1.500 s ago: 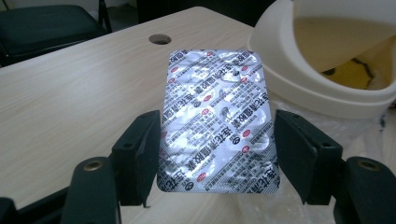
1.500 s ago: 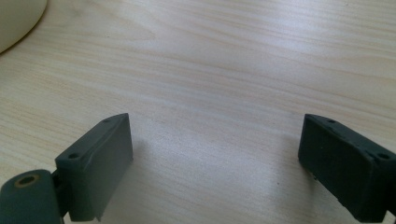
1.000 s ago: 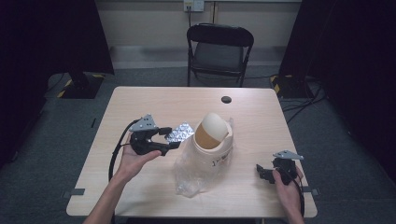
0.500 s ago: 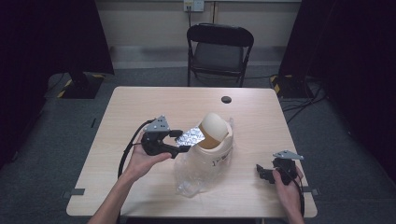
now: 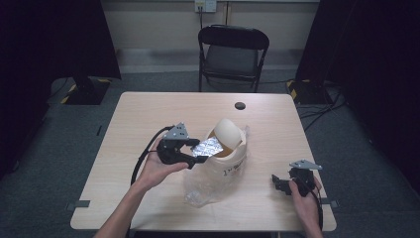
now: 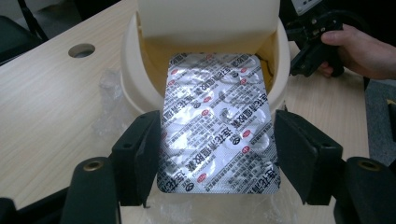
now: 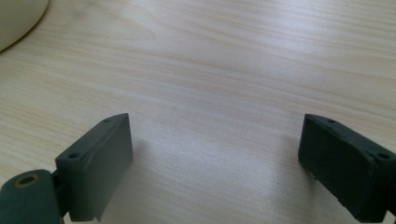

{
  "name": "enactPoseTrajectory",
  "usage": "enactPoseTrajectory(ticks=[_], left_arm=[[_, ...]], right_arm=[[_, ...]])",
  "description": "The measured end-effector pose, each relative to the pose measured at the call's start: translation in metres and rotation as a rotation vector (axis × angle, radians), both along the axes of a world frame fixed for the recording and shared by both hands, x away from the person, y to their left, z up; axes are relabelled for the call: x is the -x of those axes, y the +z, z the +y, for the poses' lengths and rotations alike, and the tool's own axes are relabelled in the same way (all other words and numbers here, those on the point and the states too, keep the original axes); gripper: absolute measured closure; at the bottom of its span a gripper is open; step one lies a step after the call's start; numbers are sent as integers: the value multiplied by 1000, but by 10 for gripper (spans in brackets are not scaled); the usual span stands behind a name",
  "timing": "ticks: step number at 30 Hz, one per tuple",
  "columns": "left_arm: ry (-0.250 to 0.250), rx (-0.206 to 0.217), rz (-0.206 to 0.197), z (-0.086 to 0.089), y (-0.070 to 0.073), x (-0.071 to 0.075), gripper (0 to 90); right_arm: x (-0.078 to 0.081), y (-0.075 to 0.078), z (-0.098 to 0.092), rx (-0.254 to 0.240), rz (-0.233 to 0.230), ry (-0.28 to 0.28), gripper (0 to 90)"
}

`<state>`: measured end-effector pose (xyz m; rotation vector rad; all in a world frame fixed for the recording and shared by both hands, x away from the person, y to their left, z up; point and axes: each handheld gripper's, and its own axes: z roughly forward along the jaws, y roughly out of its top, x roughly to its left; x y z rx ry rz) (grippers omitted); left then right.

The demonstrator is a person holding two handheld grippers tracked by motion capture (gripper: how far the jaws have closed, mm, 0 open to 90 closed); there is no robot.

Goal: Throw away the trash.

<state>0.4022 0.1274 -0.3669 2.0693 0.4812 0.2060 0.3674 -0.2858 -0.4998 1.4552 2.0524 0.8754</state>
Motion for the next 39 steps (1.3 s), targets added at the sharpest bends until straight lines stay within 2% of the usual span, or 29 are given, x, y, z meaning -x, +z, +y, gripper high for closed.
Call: enactPoseTrajectory(ticks=[5,15,30,37,39], left_arm=[[-14,18,-20,-6,5,-2,340],[5,39,-10,-13,8,-8,340],[12,24,0,-26,3,-22,340],[10,25,-11,-29,3,-22,340],[10,32,-1,-31,2,-22,340]], right_arm=[[0,0,0,0,0,0,94],[0,0,0,0,0,0,94],[0,0,0,0,0,0,93],[0,0,0,0,0,0,94],[0,0,0,0,0,0,94]])
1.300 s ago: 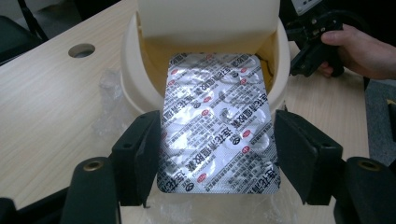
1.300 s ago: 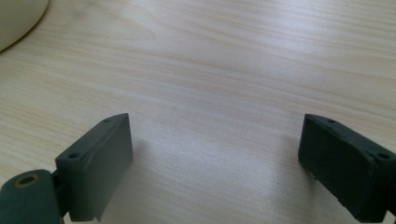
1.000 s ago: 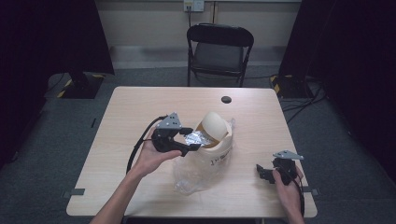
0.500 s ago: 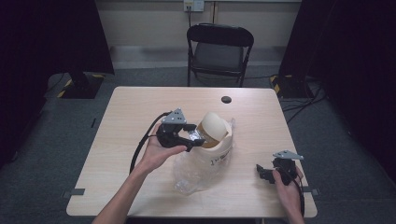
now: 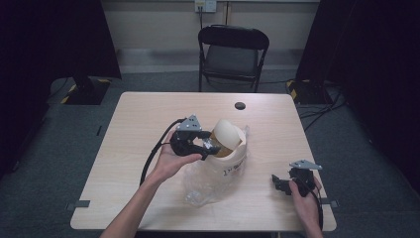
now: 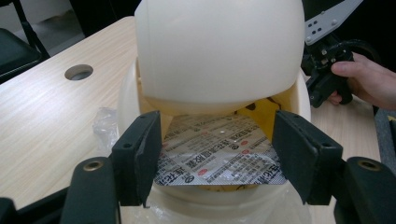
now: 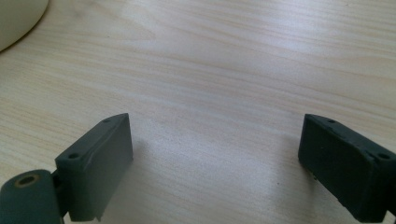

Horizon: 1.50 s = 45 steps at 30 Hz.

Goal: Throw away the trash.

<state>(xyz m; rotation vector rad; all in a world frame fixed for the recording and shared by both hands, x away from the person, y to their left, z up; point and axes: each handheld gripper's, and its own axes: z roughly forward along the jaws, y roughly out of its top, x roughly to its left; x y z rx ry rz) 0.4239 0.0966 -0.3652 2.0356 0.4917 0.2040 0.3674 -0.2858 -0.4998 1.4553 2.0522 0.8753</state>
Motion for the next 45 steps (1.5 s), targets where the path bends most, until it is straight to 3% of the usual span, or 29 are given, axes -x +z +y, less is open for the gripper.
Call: enactPoseTrajectory(ticks=[7,15,20,24,30,33,41,45], left_arm=[[5,13,-4,-2,-1,0,337],[14,52,-22,4,5,3,242],[27,48,-19,11,5,4,226],[48,92,-4,23,3,5,223],[69,69,-12,34,4,4,204],[89,73,11,42,1,4,191],[149,72,24,67,-4,7,195],[183,83,-7,83,-2,11,209]], right_arm=[[0,0,0,0,0,0,94],[0,0,0,0,0,0,93],[0,0,0,0,0,0,94],[0,0,0,0,0,0,94],[0,0,0,0,0,0,93],[0,0,0,0,0,0,93],[0,0,0,0,0,0,93],[0,0,0,0,0,0,93]])
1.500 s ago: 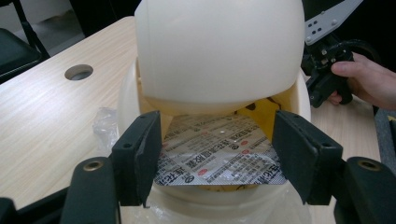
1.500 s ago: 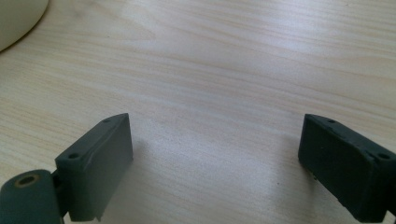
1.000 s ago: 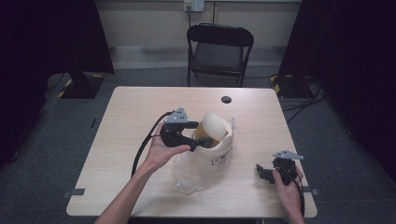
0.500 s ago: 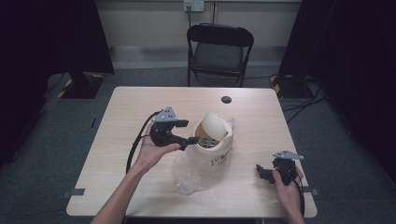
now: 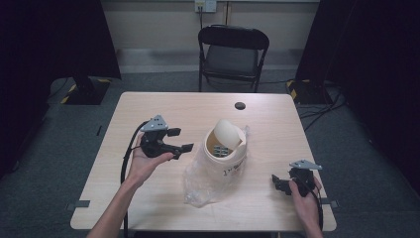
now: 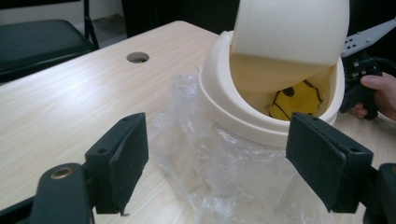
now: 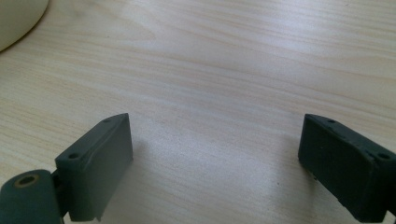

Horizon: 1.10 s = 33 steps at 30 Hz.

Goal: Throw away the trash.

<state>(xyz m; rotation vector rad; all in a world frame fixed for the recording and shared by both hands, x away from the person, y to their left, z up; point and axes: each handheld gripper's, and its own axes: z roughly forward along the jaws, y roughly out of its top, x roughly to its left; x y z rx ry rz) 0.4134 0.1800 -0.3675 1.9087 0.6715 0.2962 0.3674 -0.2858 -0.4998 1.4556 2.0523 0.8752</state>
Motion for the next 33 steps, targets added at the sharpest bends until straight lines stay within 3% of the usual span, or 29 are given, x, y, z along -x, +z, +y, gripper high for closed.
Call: enactPoseTrajectory(ticks=[8,14,25,33], left_arm=[[52,-15,11,21,-7,4,209],[88,7,44,39,-16,5,209],[159,-56,77,68,-35,16,193],[199,-68,118,86,-49,23,182]], right_arm=[[0,0,0,0,0,0,93],[0,0,0,0,0,0,93],[0,0,0,0,0,0,93],[0,0,0,0,0,0,93]])
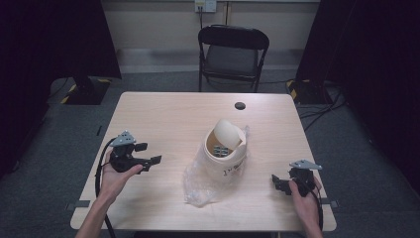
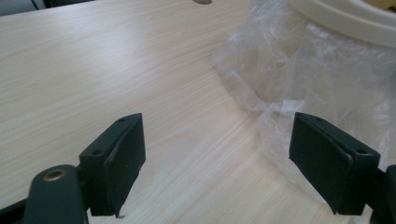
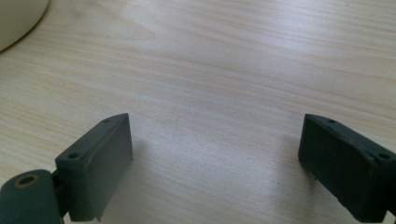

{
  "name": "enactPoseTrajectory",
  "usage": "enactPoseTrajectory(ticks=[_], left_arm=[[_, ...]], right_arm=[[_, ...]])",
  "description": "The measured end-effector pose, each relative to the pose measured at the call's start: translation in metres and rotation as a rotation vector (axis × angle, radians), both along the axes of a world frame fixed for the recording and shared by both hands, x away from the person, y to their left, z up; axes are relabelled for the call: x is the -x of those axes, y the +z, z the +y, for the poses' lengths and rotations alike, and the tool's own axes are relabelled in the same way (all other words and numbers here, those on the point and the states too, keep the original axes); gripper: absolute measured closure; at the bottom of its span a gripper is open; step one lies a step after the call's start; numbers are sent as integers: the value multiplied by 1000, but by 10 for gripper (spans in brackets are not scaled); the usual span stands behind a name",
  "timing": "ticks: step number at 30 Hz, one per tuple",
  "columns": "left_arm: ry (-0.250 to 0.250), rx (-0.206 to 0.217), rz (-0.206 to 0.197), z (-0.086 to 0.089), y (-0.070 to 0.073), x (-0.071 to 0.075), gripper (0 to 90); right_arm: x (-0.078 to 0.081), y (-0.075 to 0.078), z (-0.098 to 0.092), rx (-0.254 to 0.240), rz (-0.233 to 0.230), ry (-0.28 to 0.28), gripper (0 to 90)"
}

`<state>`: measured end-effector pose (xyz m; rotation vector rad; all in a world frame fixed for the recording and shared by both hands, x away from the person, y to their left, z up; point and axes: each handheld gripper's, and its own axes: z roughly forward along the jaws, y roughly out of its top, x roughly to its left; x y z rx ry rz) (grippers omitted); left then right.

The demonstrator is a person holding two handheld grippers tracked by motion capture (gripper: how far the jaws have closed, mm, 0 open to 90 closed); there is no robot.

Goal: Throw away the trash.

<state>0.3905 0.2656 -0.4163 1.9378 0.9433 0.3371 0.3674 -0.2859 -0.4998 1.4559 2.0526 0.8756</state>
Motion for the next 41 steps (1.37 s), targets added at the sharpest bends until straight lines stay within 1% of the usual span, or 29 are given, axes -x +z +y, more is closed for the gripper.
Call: enactPoseTrajectory(ticks=[1,3,4,5,6,7,8,12,13,14,15,16,17,18,19,21,22,23,24,28,29,30,32,33,34,35,36,38,41], left_arm=[[6,7,7,2,-1,1,178],[17,-7,17,6,-4,3,169],[19,-11,12,7,-4,4,166],[13,-8,16,9,-6,5,166],[8,-8,24,11,-7,6,164],[22,-6,34,15,-12,8,161],[22,-6,34,15,-12,8,160],[37,-31,70,23,-23,11,161],[42,-26,80,25,-26,12,161],[48,-33,88,26,-28,12,161],[67,-59,113,25,-35,12,166],[67,-59,113,25,-35,12,170],[74,-86,113,25,-39,13,170],[77,-89,118,25,-43,13,170],[85,-86,134,25,-46,13,171],[100,-101,151,27,-54,12,171],[119,-116,160,28,-60,12,175],[126,-120,159,28,-64,12,174],[126,-120,159,28,-64,12,169],[174,-170,154,27,-74,13,167],[195,-196,147,25,-77,14,165],[195,-196,147,25,-77,14,160],[203,-210,134,23,-78,15,159],[200,-227,125,22,-78,15,158],[207,-246,103,20,-80,15,152],[207,-246,103,20,-80,15,141],[211,-234,94,20,-82,15,141],[225,-214,64,20,-86,17,116],[241,-205,71,20,-87,15,78]], right_arm=[[0,0,0,0,0,0,93],[0,0,0,0,0,0,93],[0,0,0,0,0,0,93],[0,0,0,0,0,1,93],[0,0,0,0,0,0,93],[0,0,0,0,0,0,93],[0,0,0,0,0,0,93],[0,0,0,1,0,1,93],[0,0,0,0,0,0,93],[0,0,0,0,0,0,93],[0,0,0,0,0,0,93],[0,0,0,0,0,0,93],[0,0,0,0,0,0,93],[0,0,0,0,0,0,93],[0,0,0,0,0,0,93],[0,0,0,0,0,0,93],[0,0,0,0,0,0,93],[0,0,0,0,0,0,93],[0,0,0,0,0,0,93],[0,0,0,0,0,0,93],[0,0,0,1,-1,0,93],[0,0,0,1,-1,0,93],[0,0,0,0,0,0,94],[0,0,0,0,0,0,93],[0,0,0,0,0,0,93],[0,0,0,0,0,0,93],[0,0,0,0,0,0,93],[0,0,0,0,0,0,93],[0,0,0,0,0,0,93]])
